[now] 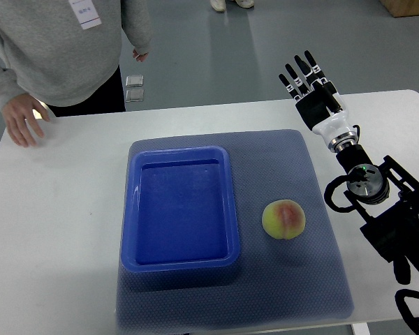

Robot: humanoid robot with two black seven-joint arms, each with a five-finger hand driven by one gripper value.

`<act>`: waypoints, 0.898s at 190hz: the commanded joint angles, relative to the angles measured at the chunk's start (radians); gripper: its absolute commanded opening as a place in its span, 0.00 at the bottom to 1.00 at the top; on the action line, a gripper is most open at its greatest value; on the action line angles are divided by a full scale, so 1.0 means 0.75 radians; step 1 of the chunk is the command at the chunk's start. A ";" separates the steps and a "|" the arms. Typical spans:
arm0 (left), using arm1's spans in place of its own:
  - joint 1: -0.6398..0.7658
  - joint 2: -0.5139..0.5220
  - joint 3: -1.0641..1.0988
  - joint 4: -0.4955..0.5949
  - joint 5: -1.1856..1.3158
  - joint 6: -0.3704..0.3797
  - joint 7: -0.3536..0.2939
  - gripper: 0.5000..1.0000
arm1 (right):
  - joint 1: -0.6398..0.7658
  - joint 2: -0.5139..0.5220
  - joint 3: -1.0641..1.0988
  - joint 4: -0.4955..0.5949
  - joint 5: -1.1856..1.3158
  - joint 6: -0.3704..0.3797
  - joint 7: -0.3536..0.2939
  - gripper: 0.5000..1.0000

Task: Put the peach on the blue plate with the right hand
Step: 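Raise the right hand and swing it over the table toward the peach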

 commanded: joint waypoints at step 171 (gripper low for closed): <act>-0.008 0.000 0.004 -0.041 0.012 -0.020 0.000 1.00 | 0.546 -0.559 -0.843 0.112 -1.215 0.221 -0.092 0.86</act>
